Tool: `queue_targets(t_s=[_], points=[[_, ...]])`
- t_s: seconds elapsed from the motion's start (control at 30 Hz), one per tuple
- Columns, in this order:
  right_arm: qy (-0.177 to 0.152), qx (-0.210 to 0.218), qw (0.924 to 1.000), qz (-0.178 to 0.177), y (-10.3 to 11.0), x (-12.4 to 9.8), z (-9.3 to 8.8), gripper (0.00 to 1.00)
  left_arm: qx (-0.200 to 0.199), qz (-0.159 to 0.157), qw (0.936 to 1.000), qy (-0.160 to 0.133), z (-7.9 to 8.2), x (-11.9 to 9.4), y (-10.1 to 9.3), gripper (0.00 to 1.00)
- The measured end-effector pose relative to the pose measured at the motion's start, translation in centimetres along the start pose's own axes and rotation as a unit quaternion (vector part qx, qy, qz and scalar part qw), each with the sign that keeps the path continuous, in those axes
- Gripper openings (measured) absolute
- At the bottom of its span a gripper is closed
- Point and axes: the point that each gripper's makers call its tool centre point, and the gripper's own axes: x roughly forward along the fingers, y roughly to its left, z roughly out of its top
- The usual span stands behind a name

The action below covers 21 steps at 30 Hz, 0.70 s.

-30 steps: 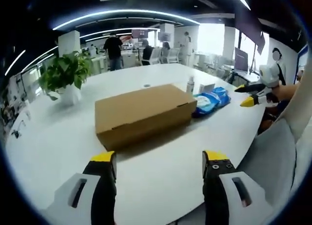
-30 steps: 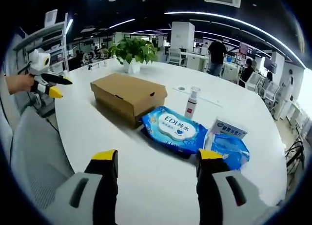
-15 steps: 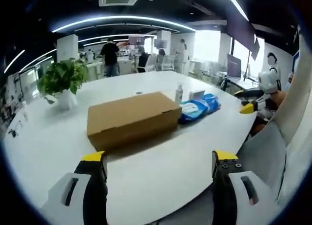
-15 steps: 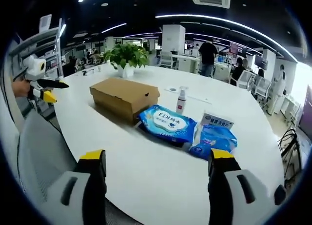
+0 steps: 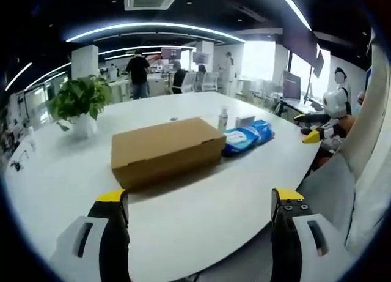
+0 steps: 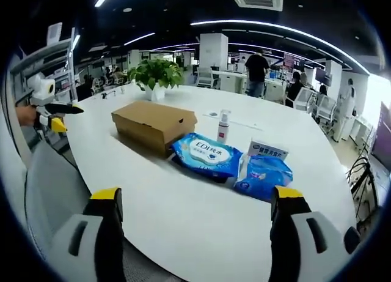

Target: Operate the shoe box by opening the lid, removing the specified soft item, and placing it in the target area until the item is outside and the box remains undamaged.

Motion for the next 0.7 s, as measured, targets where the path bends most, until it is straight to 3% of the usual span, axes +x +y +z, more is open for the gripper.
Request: queue_targets(t_s=[0.7], points=[[0.007, -0.006, 1.0000, -0.003, 0.24, -0.25, -0.18, 0.96, -0.002, 0.003, 1.0000, -0.001, -0.30, -0.06, -0.15, 1.00]])
